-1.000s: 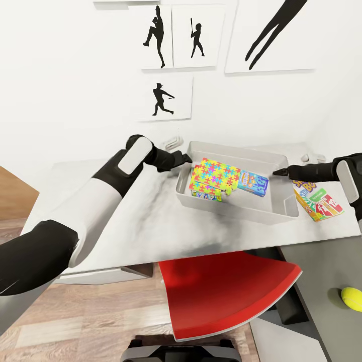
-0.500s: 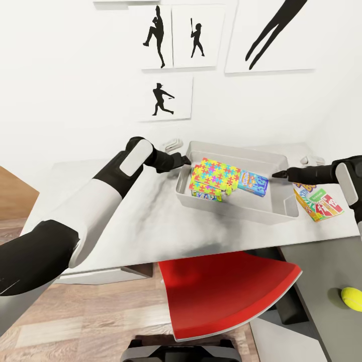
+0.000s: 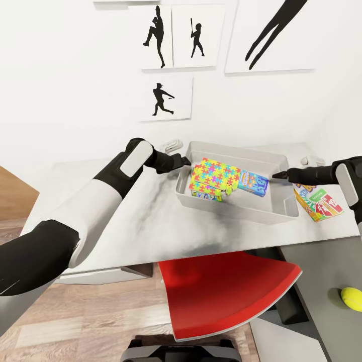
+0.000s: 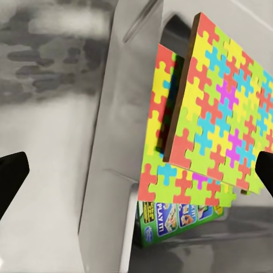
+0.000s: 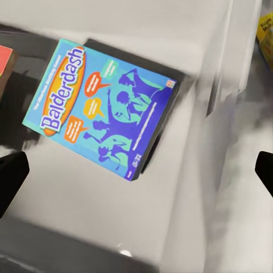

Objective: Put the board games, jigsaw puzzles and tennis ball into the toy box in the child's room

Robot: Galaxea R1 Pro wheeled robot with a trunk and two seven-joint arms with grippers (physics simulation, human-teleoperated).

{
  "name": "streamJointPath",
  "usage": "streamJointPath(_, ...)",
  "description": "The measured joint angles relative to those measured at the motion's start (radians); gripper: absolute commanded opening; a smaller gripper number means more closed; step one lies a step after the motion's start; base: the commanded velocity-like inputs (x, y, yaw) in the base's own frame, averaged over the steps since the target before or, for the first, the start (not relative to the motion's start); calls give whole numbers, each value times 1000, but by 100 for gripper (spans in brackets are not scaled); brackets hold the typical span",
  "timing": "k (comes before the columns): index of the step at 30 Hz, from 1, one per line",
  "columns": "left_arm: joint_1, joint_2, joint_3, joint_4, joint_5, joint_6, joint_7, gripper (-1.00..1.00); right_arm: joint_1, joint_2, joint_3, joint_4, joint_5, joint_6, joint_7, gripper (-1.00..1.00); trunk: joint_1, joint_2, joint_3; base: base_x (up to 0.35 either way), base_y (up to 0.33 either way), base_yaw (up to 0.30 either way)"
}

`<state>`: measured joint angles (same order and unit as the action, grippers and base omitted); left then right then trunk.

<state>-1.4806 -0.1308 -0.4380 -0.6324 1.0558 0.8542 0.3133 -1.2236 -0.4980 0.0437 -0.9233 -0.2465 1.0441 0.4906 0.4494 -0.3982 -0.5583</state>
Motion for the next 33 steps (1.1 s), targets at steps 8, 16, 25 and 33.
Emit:
streamJointPath(8,2,-1,-1,7,-1,-11,-6,100,10,-1,-1,0,0,0,0,100,0,0,0,0,0,0)
streamJointPath(16,12,-1,-1,12,-2,-16,-25,100,21,-1,-1,0,-2,0,0,100,0,0,0,0,0,0)
streamJointPath(25,20,-5,0,56,-43,-27,-86,100,25,-1,-2,-1,-2,0,0,100,0,0,0,0,0,0)
streamJointPath(33,22,-13,1,110,-105,-62,-169,100,27,-1,-1,-1,-1,0,0,100,0,0,0,0,0,0)
